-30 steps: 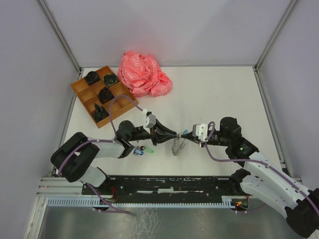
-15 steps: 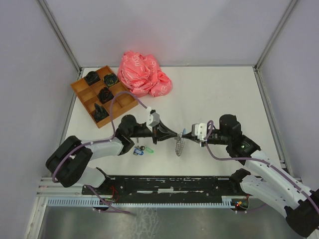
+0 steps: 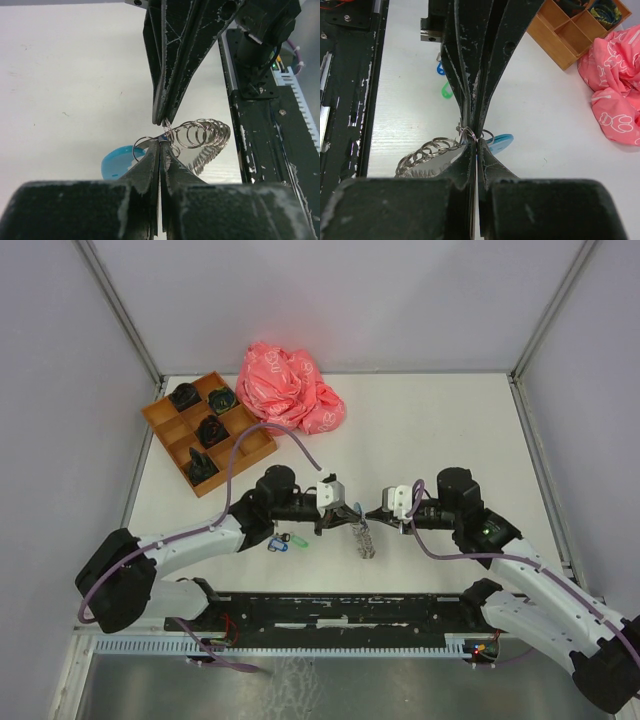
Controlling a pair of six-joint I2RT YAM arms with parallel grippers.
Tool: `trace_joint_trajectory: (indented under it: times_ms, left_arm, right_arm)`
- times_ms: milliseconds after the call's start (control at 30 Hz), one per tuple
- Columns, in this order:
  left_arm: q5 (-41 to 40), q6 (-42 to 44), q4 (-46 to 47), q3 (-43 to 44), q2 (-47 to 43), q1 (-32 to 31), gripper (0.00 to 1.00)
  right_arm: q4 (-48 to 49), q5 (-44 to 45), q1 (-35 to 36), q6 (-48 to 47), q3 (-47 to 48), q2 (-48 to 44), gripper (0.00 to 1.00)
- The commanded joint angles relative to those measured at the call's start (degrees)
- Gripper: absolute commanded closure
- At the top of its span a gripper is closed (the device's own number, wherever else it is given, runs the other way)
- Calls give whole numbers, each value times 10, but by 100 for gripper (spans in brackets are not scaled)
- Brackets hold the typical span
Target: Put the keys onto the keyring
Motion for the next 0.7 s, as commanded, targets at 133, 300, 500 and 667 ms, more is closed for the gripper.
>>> trace_joint_trajectory:
  times_ms: [133, 300, 500, 667]
  left_arm:
    - [-89, 103, -103, 41, -32, -52, 97]
    - [-120, 128, -94, 28, -51, -69, 97]
    - [-124, 130, -73, 1, -73, -70, 97]
    - [-119, 137, -58, -23, -85, -69, 97]
  right_arm:
    - [52, 3, -2, 25, 28, 1, 99]
    - [46, 10, -2, 27, 26, 4, 100]
    - [29, 50, -2, 19, 24, -2, 99]
    - [35, 57, -2, 34, 23, -4, 99]
